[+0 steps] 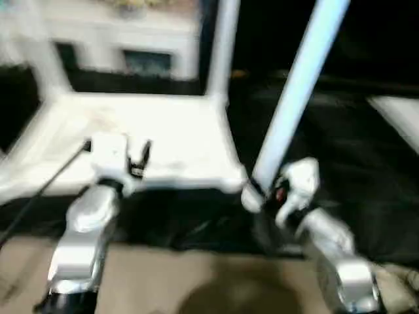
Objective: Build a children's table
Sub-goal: Pick table leg, then move to table
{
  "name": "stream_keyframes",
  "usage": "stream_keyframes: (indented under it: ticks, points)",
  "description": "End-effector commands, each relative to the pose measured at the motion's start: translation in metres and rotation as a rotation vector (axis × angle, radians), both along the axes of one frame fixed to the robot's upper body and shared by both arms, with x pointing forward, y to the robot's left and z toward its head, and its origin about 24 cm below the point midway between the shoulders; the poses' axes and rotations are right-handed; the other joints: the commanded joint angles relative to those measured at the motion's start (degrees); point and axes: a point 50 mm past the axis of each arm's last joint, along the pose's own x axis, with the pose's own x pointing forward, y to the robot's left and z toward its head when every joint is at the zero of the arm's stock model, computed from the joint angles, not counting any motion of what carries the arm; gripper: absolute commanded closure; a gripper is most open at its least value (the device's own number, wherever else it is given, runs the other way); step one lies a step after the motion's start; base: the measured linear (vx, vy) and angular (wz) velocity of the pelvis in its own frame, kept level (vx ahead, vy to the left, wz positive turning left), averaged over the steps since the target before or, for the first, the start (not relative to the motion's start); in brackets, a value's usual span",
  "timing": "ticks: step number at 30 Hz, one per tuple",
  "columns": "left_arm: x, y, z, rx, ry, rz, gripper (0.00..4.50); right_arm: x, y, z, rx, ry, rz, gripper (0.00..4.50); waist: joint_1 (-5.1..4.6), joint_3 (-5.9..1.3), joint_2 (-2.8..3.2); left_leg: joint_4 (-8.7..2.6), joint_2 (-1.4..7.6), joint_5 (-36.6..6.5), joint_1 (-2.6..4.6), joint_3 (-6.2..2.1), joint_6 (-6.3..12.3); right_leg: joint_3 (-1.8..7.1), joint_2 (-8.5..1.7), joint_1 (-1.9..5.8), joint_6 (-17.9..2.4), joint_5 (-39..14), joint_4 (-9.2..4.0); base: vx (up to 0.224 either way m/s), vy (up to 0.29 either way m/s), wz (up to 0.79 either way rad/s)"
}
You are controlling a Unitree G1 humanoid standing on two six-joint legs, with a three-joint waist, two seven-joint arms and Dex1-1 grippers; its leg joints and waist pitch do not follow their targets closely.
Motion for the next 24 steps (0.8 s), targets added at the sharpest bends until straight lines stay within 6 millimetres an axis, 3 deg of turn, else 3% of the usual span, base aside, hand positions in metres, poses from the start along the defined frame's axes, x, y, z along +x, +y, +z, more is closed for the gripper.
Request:
stream_keyframes:
  ticks: [1,2,3,4,5,6,7,8,9,10,11,12,13,14,15,16,17,18,19,20,21,22,23,24]
  points:
    - [0.002,-0.013,0.002,0.001,-0.002,-0.055,1.61,0.003,-0.014,0.002,-0.003,-0.012,-0.064,2.61,-0.89,-3.03,0.08,-10.54,3.32,-14.29,-0.93,-4.07,5.81,3.72,-3.66,2.45,-1.26,-4.49,-4.58,0.054,0.019,-0.37]
    - [0.002,-0.014,0.002,0.002,-0.002,-0.06,1.61,0.004,-0.015,0.002,-0.004,-0.011,-0.072,2.61,1.48,-3.08,-1.06,-5.0,0.87,-5.77,-4.64,-0.34,6.39,9.02,-8.64,6.95,-4.65,-20.84,-8.95,0.076,-0.01,-0.16]
    - [0.002,-0.015,0.002,0.009,0.0,-0.069,1.61,0.005,-0.018,0.001,-0.002,-0.01,-0.098,2.61,3.23,-4.26,-1.52,1.03,2.31,0.51,-7.16,-0.08,5.25,12.34,-12.97,9.34,-10.94,-28.4,-11.19,0.121,-0.003,0.01]
    - [0.002,-0.015,0.002,0.009,0.0,-0.069,1.61,0.005,-0.018,0.001,-0.002,-0.01,-0.098,2.61,4.14,-4.36,-1.23,1.38,2.96,5.66,-8.6,-0.1,3.39,11.17,-11.59,8.88,-16.05,-21.85,-10.49,0.121,-0.003,0.01]
    - [0.002,-0.016,0.002,0.009,-0.001,-0.07,1.61,0.006,-0.019,0.001,-0.002,-0.013,-0.108,2.61,4.26,-4.13,-0.91,0.71,3.31,8.51,-9.54,0.07,3.12,9.73,-10.27,8.42,-17.96,-17.3,-10.02,0.122,0.005,-0.01]
    - [0.002,-0.016,0.002,0.009,-0.001,-0.07,1.61,0.006,-0.019,0.001,-0.002,-0.013,-0.108,2.61,4.52,-4.27,0.51,-4.11,4.01,16.15,-9.33,0.74,3.64,4.82,-5.39,6.7,-17.77,-11.08,-8.41,0.129,0.013,0.0]
    - [0.002,-0.016,0.002,0.007,-0.001,-0.07,1.61,0.006,-0.02,0.001,0.001,-0.014,-0.113,2.61,4.25,-4.38,1.82,-7.21,4.28,19.19,-7.73,1.29,4.64,2.09,-2.3,5.37,-15.38,-9.35,-7.67,0.129,0.013,0.0]
    - [0.002,-0.016,0.002,0.008,-0.001,-0.068,1.61,0.006,-0.02,0.001,0.005,-0.013,-0.104,2.61,2.32,-3.88,4.22,-10.2,7.1,10.0,-2.53,-2.03,9.35,-0.2,2.82,0.42,-10.35,-9.18,-2.57,0.162,0.028,0.08]
    - [0.003,-0.016,0.002,0.008,-0.001,-0.068,1.61,0.006,-0.02,0.001,0.007,-0.012,-0.097,2.61,1.04,-4.73,3.5,-10.93,10.97,-0.26,2.31,-5.63,15.38,1.13,1.67,-3.43,-6.61,-8.06,1.58,0.175,0.024,0.1]
    - [0.003,-0.016,0.002,0.007,0.002,-0.062,1.61,0.005,-0.02,0.001,0.004,-0.006,-0.083,2.61,1.55,-4.76,3.65,-10.73,11.43,-1.09,2.91,-6.34,18.54,1.85,1.3,-4.41,-4.37,-6.89,2.67,0.175,0.024,0.1]
    - [0.003,-0.016,0.002,0.006,0.002,-0.062,1.61,0.005,-0.019,0.001,0.003,-0.006,-0.082,2.61,1.88,-4.54,3.38,-10.23,11.26,2.44,3.08,-5.94,23.54,2.61,0.68,-6.56,-0.8,-4.21,3.87,0.152,0.008,0.11]
    - [0.003,-0.015,0.002,0.005,0.003,-0.06,1.61,0.004,-0.019,0.001,-0.01,-0.006,-0.069,2.61,2.05,-4.47,2.21,-10.23,11.15,7.17,3.06,-5.39,26.98,3.59,-0.25,-7.83,1.27,-1.33,4.03,0.113,-0.017,0.11]
    - [0.004,-0.014,0.002,0.007,0.004,-0.054,1.61,0.002,-0.015,-0.001,-0.042,-0.004,-0.023,2.61,3.08,-3.73,0.66,-11.08,6.94,6.62,-0.74,-7.3,30.51,3.98,0.05,-5.21,1.99,-0.16,2.11,0.113,-0.017,0.11]
    - [0.004,-0.014,0.002,0.009,0.004,-0.051,1.61,0.001,-0.013,-0.001,-0.055,-0.004,-0.001,2.61,4.03,-3.95,-2.08,-6.84,-0.32,2.93,-7.79,-2.38,22.98,7.64,-4.46,2.21,6.71,0.63,-5.77,0.044,-0.057,0.45]
    - [0.004,-0.013,0.002,0.01,0.005,-0.049,1.61,0.0,-0.012,-0.002,-0.037,0.003,-0.006,2.61,6.52,-3.82,-2.8,0.31,0.04,0.13,-8.93,0.17,15.99,10.12,-12.25,4.4,4.49,-11.98,-11.22,0.063,-0.059,0.62]
    - [0.004,-0.013,0.002,0.012,0.006,-0.048,1.61,0.001,-0.013,-0.002,-0.017,0.006,-0.021,2.61,6.63,-3.81,-2.34,1.42,1.14,2.36,-10.25,-0.17,12.88,8.64,-13.01,5.78,4.58,-15.0,-10.6,0.063,-0.059,0.62]
    - [0.004,-0.013,0.002,0.013,0.006,-0.05,1.61,0.002,-0.013,-0.001,-0.01,0.0,-0.033,2.61,7.03,-3.62,-1.71,0.52,2.2,6.45,-10.22,0.43,7.89,5.92,-12.19,5.34,2.4,-16.75,-11.3,0.109,-0.035,0.48]
    - [0.003,-0.015,0.002,0.005,0.007,-0.063,1.61,0.003,-0.015,-0.001,-0.007,-0.002,-0.058,2.61,6.43,-3.69,0.48,-3.96,4.3,8.28,-6.78,0.94,4.58,5.25,-7.94,4.0,-4.71,-17.9,-10.47,0.11,-0.011,0.41]
    - [0.003,-0.016,0.001,0.0,0.014,-0.08,1.61,0.004,-0.017,0.0,-0.008,-0.006,-0.075,2.61,6.58,-3.76,1.72,-8.54,5.53,14.44,-5.95,1.63,4.72,2.09,-3.51,4.84,-8.88,-10.25,-8.61,0.11,-0.011,0.41]
    - [0.002,-0.019,0.0,-0.011,0.027,-0.111,1.61,0.006,-0.019,0.001,-0.01,-0.011,-0.089,2.61,5.01,-5.29,3.0,-8.95,8.76,23.7,-0.57,-2.02,10.47,0.64,0.71,-0.28,-6.55,1.8,-2.2,0.155,0.034,0.17]
    - [0.002,-0.021,-0.001,-0.018,0.037,-0.132,1.61,0.006,-0.02,0.001,-0.011,-0.014,-0.097,2.61,5.01,-5.29,3.0,-8.95,8.76,23.7,-0.57,-2.02,10.47,0.64,0.71,-0.28,-6.55,1.8,-2.2,0.166,0.047,0.06]
    - [0.001,-0.031,-0.004,-0.033,0.054,-0.257,1.61,0.009,-0.024,0.003,0.002,-0.017,-0.12,2.61,4.97,-5.93,1.97,-6.63,11.18,45.27,2.29,-4.99,17.89,4.03,-1.33,-5.32,-1.99,7.8,0.06,0.166,0.047,0.06]
    - [0.001,-0.031,-0.004,-0.033,0.054,-0.257,1.61,0.009,-0.024,0.003,0.002,-0.017,-0.12,2.61,5.58,-5.9,1.74,-5.38,10.66,55.74,2.28,-4.73,18.73,5.41,-2.04,-6.54,-0.43,10.9,-0.39,0.093,0.033,0.07]
    - [0.002,-0.041,-0.007,-0.032,0.067,-0.394,1.61,0.012,-0.027,0.005,0.027,-0.009,-0.135,2.61,5.77,-6.33,0.22,-3.65,7.89,67.52,1.47,-3.68,17.51,7.52,-3.23,-6.82,1.51,18.92,-1.69,0.0,0.0,0.0]
